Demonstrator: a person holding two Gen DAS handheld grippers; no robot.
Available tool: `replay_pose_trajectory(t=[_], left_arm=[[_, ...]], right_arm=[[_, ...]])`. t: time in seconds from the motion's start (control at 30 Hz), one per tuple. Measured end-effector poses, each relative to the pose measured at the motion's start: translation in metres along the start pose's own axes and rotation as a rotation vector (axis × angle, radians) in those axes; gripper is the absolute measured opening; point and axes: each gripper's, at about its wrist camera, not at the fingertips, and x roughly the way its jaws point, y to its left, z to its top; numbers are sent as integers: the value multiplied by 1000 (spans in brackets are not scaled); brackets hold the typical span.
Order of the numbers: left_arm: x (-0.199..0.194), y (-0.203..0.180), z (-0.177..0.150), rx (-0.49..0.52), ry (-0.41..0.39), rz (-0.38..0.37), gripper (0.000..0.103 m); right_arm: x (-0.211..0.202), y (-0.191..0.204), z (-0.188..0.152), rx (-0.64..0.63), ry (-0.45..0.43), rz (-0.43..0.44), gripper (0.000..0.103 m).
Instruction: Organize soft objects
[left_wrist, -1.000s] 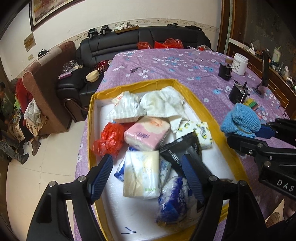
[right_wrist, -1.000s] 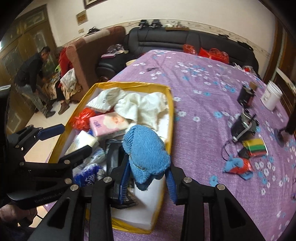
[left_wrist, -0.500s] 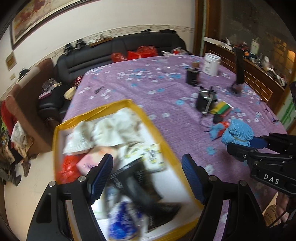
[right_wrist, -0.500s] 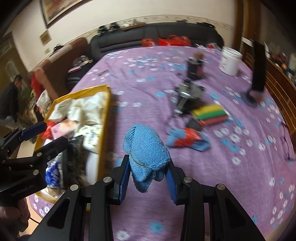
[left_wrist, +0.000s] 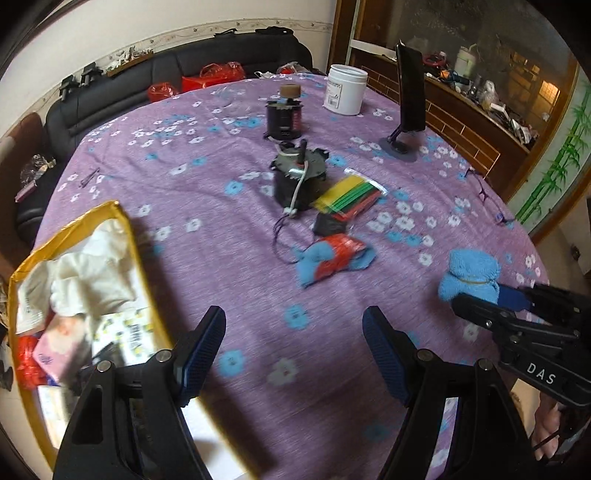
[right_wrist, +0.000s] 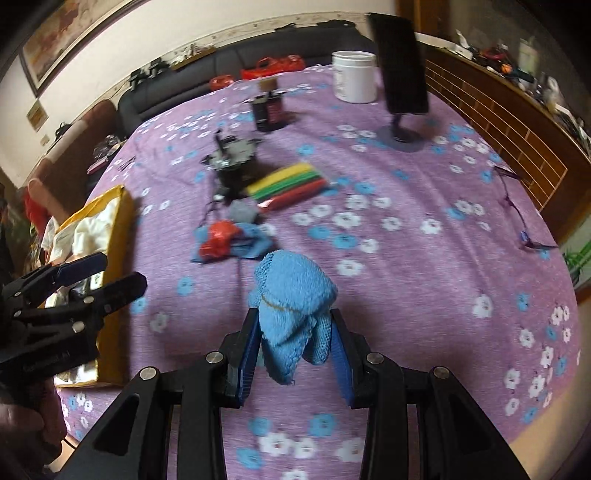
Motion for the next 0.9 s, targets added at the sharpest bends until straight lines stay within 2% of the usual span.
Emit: replay_pose_trajectory(t=[0.1, 0.2, 0.33, 0.53, 0.57, 0.6, 0.63, 0.67, 0.73, 0.8, 0.9], left_arm=[[-7, -1, 8, -11, -42, 12, 76], [-25, 14, 15, -41, -94, 49, 76], [-55, 53, 16, -112, -148, 134, 76], [-91, 111, 2, -212, -188, 233, 76], [-94, 119, -1, -229, -191, 245, 76], [-97, 127, -4, -247, -193, 252, 76], [-99, 135, -6, -266, -193, 259, 76], [-102, 140, -8, -277, -192, 262, 76], [-104, 149, -12, -291, -191, 268, 76], [-104, 153, -14, -294, -186, 266, 76], [-98, 152, -12, -283, -172, 247, 76]], right_arm=[[-1, -9, 4, 5, -7, 0, 39], [3, 2, 11, -27, -11, 27, 39], [9, 52, 16, -137, -12, 115, 39], [7, 161, 14, -385, -5, 325, 40], [6, 180, 12, -430, 2, 369, 43], [7, 200, 9, -477, 23, 425, 63], [9, 209, 7, -497, 40, 454, 74], [12, 218, 4, -510, 60, 484, 81], [13, 224, 1, -510, 74, 503, 81], [13, 220, 1, -498, 64, 483, 81], [10, 197, 10, -404, 48, 467, 81]])
